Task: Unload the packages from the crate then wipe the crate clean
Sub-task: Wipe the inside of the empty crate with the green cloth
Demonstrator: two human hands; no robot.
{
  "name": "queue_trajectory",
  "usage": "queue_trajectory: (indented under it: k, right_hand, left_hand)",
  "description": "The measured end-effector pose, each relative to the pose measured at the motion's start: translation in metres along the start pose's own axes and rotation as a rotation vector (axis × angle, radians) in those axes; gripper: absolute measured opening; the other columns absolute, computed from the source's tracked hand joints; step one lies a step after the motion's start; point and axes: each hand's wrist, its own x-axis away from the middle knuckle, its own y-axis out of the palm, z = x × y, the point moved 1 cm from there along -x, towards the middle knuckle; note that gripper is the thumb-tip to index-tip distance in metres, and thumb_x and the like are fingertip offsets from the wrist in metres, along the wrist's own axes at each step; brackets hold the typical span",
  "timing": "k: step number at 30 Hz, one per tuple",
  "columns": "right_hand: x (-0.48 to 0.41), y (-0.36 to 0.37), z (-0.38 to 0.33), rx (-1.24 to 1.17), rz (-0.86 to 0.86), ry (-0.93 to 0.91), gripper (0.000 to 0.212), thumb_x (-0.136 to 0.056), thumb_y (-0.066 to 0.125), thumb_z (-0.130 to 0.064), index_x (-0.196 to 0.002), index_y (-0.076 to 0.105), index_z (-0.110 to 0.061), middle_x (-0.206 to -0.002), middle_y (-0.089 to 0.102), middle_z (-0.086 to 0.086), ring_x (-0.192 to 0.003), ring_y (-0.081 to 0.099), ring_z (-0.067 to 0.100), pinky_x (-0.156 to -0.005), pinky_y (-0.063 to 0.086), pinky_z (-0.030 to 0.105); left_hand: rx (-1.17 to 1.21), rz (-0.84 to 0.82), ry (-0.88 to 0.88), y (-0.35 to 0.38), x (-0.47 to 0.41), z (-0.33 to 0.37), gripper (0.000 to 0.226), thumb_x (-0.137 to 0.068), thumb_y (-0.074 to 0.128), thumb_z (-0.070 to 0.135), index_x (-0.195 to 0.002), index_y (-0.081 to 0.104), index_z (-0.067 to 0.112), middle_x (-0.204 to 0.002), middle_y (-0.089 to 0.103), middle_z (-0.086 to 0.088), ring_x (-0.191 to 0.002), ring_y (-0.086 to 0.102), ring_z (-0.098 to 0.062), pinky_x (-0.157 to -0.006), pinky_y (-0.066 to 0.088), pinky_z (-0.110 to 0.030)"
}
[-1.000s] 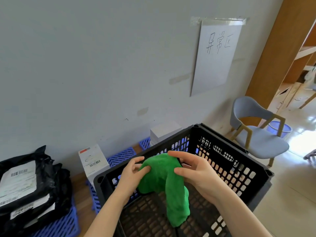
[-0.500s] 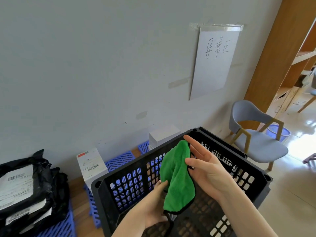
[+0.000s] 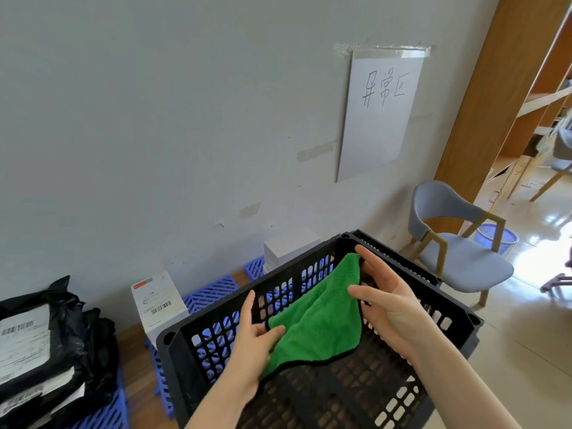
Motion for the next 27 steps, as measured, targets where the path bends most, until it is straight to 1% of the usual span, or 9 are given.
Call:
queue_trajectory:
  k: [3,6,9,11,14,16,19,23,27]
  right_hand:
    - [0.002,-0.012,-0.006,0.188,0.002,0.032,0.064,-0.069,0.062,0.021,-0.122,0.062,-0.014,-0.111,0.07,0.01,-0.095,0.068,0.03,-0.075,0.058,0.035]
    - [0.001,-0.025,-0.006,0.498,0.044,0.066,0.048,-0.075,0.064,0.02,-0.108,0.071,-0.014,-0.109,0.07,0.011,-0.093,0.07,0.021,-0.076,0.058,0.03]
    - [-0.003,-0.035,-0.002,0.805,0.101,0.02,0.041,-0.075,0.07,0.012,-0.099,0.074,-0.022,-0.103,0.071,-0.001,-0.085,0.07,0.012,-0.072,0.056,0.022]
    - [-0.007,-0.04,0.001,1.034,0.141,-0.042,0.038,-0.075,0.075,0.002,-0.098,0.073,-0.028,-0.098,0.07,-0.008,-0.082,0.068,0.012,-0.076,0.056,0.024]
    - [-0.012,-0.043,0.006,1.35,0.209,-0.137,0.029,-0.077,0.076,-0.016,-0.099,0.071,-0.034,-0.09,0.066,-0.009,-0.08,0.059,0.006,-0.075,0.048,0.023]
    - [-0.014,-0.044,0.009,1.444,0.219,-0.145,0.017,-0.083,0.071,-0.025,-0.097,0.069,-0.034,-0.09,0.059,-0.008,-0.08,0.053,0.004,-0.067,0.041,0.019]
    - [-0.017,-0.047,0.013,1.479,0.217,-0.094,0.008,-0.089,0.063,-0.031,-0.096,0.064,-0.028,-0.097,0.048,-0.008,-0.082,0.048,0.005,-0.066,0.036,0.021]
    - [-0.02,-0.047,0.013,1.069,0.236,0.109,0.01,-0.094,0.057,-0.029,-0.094,0.06,-0.019,-0.095,0.063,-0.001,-0.084,0.057,0.01,-0.068,0.044,0.027]
    - [-0.021,-0.046,0.03,0.823,0.316,0.118,0.011,-0.088,0.066,-0.029,-0.095,0.064,-0.021,-0.096,0.071,0.0,-0.091,0.068,0.018,-0.085,0.056,0.045]
  left_hand:
    - [-0.155,0.061,0.105,-0.018,-0.007,0.015,0.043,-0.09,0.065,0.007,-0.124,0.057,0.032,-0.093,0.063,-0.015,-0.079,0.063,-0.016,-0.06,0.051,-0.023]
    - [-0.132,0.091,0.154,-0.031,-0.012,0.027,0.018,-0.092,0.063,0.007,-0.101,0.072,0.019,-0.101,0.069,-0.019,-0.088,0.066,-0.024,-0.066,0.054,-0.027]
    - [-0.07,-0.019,0.101,-0.039,-0.011,0.039,0.027,-0.088,0.066,0.002,-0.107,0.071,0.02,-0.102,0.074,-0.008,-0.093,0.07,-0.021,-0.07,0.056,-0.028]
    - [-0.143,-0.141,0.091,-0.044,-0.01,0.042,0.053,-0.075,0.076,-0.005,-0.117,0.066,0.026,-0.105,0.074,-0.006,-0.095,0.071,-0.017,-0.076,0.057,-0.027]
    - [-0.64,-0.167,0.167,-0.048,-0.012,0.044,0.077,-0.061,0.088,0.004,-0.123,0.057,0.038,-0.118,0.06,0.008,-0.104,0.063,-0.01,-0.091,0.048,-0.024]
    - [-0.916,-0.107,0.255,-0.046,-0.014,0.045,0.063,-0.064,0.087,0.016,-0.115,0.06,0.042,-0.113,0.05,0.011,-0.101,0.055,-0.006,-0.087,0.042,-0.021]
    - [-0.96,-0.012,0.284,-0.047,-0.018,0.047,0.021,-0.08,0.078,0.029,-0.098,0.07,0.035,-0.108,0.05,0.007,-0.094,0.053,-0.004,-0.083,0.04,-0.02]
    - [-0.752,-0.014,0.231,-0.049,-0.023,0.044,0.018,-0.088,0.068,0.034,-0.105,0.068,0.028,-0.114,0.057,0.015,-0.107,0.054,-0.002,-0.094,0.039,-0.023]
    - [-0.459,0.055,0.175,-0.031,-0.018,0.04,0.012,-0.095,0.058,0.03,-0.104,0.066,0.027,-0.106,0.069,0.008,-0.102,0.063,-0.008,-0.08,0.046,-0.022]
